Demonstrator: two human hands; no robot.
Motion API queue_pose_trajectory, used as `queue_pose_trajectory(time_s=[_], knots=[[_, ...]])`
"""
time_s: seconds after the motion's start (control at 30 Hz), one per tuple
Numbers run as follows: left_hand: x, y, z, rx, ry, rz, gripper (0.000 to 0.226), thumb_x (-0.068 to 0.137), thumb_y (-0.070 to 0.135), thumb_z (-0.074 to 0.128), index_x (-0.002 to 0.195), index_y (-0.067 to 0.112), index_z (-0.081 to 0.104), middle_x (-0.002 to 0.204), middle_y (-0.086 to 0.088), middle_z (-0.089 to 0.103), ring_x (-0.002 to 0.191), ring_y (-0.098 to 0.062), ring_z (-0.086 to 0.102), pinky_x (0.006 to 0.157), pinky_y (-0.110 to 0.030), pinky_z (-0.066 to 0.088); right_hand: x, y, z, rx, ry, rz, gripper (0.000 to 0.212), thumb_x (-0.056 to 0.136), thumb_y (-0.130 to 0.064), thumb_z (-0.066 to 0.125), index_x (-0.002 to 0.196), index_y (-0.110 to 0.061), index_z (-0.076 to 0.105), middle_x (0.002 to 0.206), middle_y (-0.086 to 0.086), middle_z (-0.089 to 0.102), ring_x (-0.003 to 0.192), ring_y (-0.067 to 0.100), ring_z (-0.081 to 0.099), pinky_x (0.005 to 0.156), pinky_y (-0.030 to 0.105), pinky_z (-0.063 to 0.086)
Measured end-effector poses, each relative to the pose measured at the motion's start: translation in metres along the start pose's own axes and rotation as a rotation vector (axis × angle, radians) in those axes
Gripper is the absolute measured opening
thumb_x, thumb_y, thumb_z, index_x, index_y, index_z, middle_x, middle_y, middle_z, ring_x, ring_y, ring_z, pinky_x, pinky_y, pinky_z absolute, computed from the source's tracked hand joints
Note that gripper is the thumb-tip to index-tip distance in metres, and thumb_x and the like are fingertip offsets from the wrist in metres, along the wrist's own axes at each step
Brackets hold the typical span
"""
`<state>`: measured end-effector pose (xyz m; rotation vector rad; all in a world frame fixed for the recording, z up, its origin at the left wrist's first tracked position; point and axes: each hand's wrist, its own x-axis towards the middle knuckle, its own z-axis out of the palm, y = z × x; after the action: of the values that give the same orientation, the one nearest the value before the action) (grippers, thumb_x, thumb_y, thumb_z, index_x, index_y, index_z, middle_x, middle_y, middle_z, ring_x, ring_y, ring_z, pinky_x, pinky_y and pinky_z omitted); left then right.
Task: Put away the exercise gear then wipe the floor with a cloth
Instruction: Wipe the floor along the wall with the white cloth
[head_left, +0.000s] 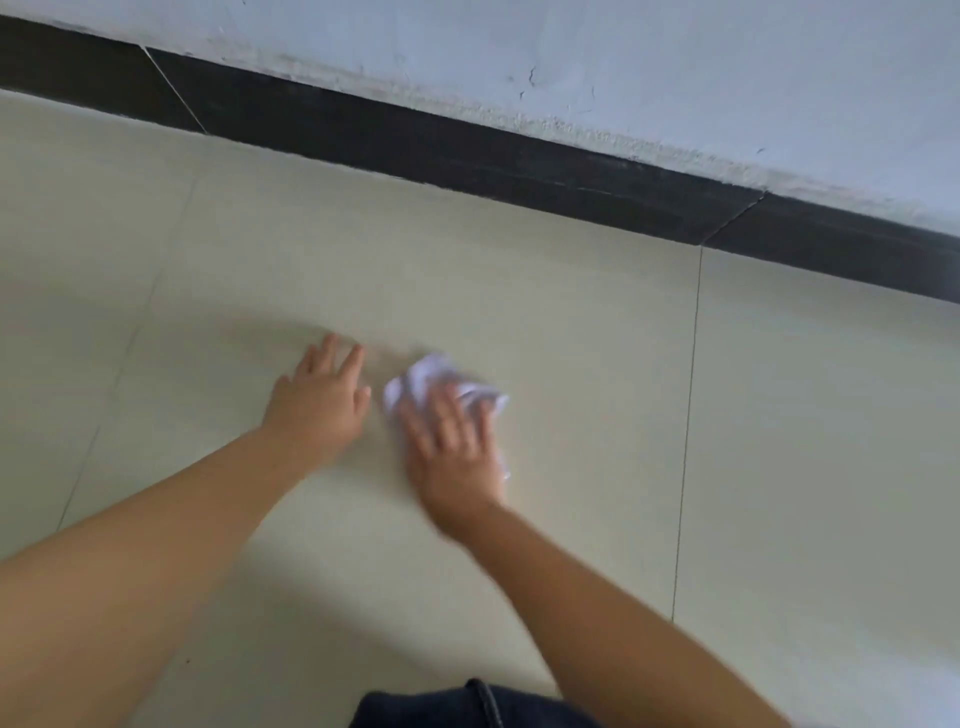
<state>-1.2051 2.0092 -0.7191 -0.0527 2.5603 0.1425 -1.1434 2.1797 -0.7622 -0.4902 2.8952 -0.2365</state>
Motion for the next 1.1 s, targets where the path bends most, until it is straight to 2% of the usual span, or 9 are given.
queue_pose_trajectory(time_s=[0.07, 0.13, 0.3, 0.47, 0.6, 0.7, 0.8, 1.0, 1.1], knots=[[-0.008, -0.003, -0.001, 0.016, 0.104, 0.038, 0.059, 0.096, 0.026, 0.046, 0.149, 0.016, 0.025, 0.156, -0.019, 0.017, 0.143, -0.037, 0.021, 0.107, -0.054, 0.033, -0.029, -0.016, 0.001, 0.022, -0.183, -0.160, 0.052, 0.095, -0.039, 0.025, 0.146, -0.028, 0.034, 0.152, 0.003, 0.036, 0.142, 0.021, 0.030, 0.111, 0.050, 0.016], [-0.019, -0.002, 0.003, 0.055, 0.221, 0.152, 0.061, 0.089, 0.020, 0.060, 0.144, 0.011, 0.037, 0.150, -0.025, 0.029, 0.137, -0.042, 0.032, 0.098, -0.059, 0.040, -0.037, 0.018, 0.002, -0.032, -0.148, -0.229, 0.053, 0.097, -0.036, 0.027, 0.149, -0.027, 0.028, 0.155, 0.003, 0.029, 0.142, 0.023, 0.030, 0.111, 0.054, 0.018], [-0.038, 0.026, 0.023, 0.101, 0.049, 0.192, 0.061, 0.100, 0.036, 0.032, 0.152, 0.026, 0.001, 0.160, -0.006, -0.009, 0.148, -0.022, -0.006, 0.116, -0.048, 0.015, -0.087, 0.181, -0.020, 0.008, -0.026, 0.471, 0.056, 0.096, -0.035, 0.015, 0.151, -0.026, 0.016, 0.159, 0.009, 0.013, 0.147, 0.025, 0.011, 0.115, 0.053, 0.017], [-0.037, 0.041, 0.039, 0.085, -0.019, 0.151, 0.056, 0.100, 0.034, 0.031, 0.152, 0.025, 0.013, 0.160, -0.010, -0.003, 0.148, -0.027, 0.002, 0.111, -0.053, 0.022, -0.095, 0.184, -0.031, 0.127, -0.055, 0.834, 0.057, 0.099, -0.040, 0.013, 0.152, -0.026, -0.003, 0.160, 0.011, -0.006, 0.147, 0.021, -0.010, 0.118, 0.049, -0.003], [-0.035, 0.034, 0.023, 0.051, 0.046, 0.238, 0.049, 0.098, 0.031, 0.028, 0.143, 0.017, 0.040, 0.155, -0.018, 0.022, 0.142, -0.033, 0.026, 0.103, -0.054, 0.039, -0.077, 0.036, 0.006, 0.054, -0.036, 0.323, 0.056, 0.098, -0.038, 0.019, 0.151, -0.024, 0.006, 0.159, 0.010, 0.011, 0.145, 0.026, -0.004, 0.116, 0.056, -0.007], [-0.030, 0.035, 0.012, 0.051, -0.115, 0.175, 0.048, 0.102, 0.029, 0.029, 0.149, 0.022, 0.026, 0.160, -0.006, 0.004, 0.147, -0.022, 0.011, 0.113, -0.043, 0.030, -0.085, -0.048, 0.019, 0.051, -0.192, -0.132, 0.056, 0.098, -0.035, 0.025, 0.152, -0.025, 0.012, 0.160, 0.006, 0.008, 0.144, 0.026, -0.014, 0.112, 0.057, -0.017], [-0.028, 0.043, 0.001, 0.113, -0.202, 0.145, 0.052, 0.101, 0.032, 0.030, 0.151, 0.023, 0.018, 0.160, -0.003, -0.005, 0.147, -0.022, 0.006, 0.114, -0.043, 0.026, -0.098, -0.026, 0.018, 0.029, -0.177, -0.270, 0.055, 0.093, -0.036, 0.029, 0.148, -0.029, 0.028, 0.156, 0.001, 0.026, 0.146, 0.019, 0.010, 0.115, 0.051, -0.002], [-0.035, 0.049, 0.015, 0.117, -0.180, 0.102, 0.058, 0.100, 0.033, 0.033, 0.152, 0.018, 0.011, 0.160, -0.007, -0.008, 0.148, -0.027, 0.000, 0.113, -0.045, 0.026, -0.193, 0.152, -0.002, -0.020, -0.178, 0.290, 0.056, 0.098, -0.038, 0.007, 0.152, -0.023, 0.004, 0.158, 0.012, 0.014, 0.147, 0.024, -0.006, 0.114, 0.056, 0.011], [-0.036, 0.048, 0.023, 0.136, -0.158, 0.087, 0.060, 0.100, 0.037, 0.031, 0.152, 0.019, 0.007, 0.160, -0.006, -0.009, 0.148, -0.027, -0.001, 0.114, -0.048, 0.024, -0.216, 0.219, -0.022, 0.130, -0.163, 0.780, 0.057, 0.095, -0.039, 0.001, 0.150, -0.030, -0.010, 0.160, 0.008, -0.008, 0.146, 0.020, -0.016, 0.118, 0.050, -0.002]])
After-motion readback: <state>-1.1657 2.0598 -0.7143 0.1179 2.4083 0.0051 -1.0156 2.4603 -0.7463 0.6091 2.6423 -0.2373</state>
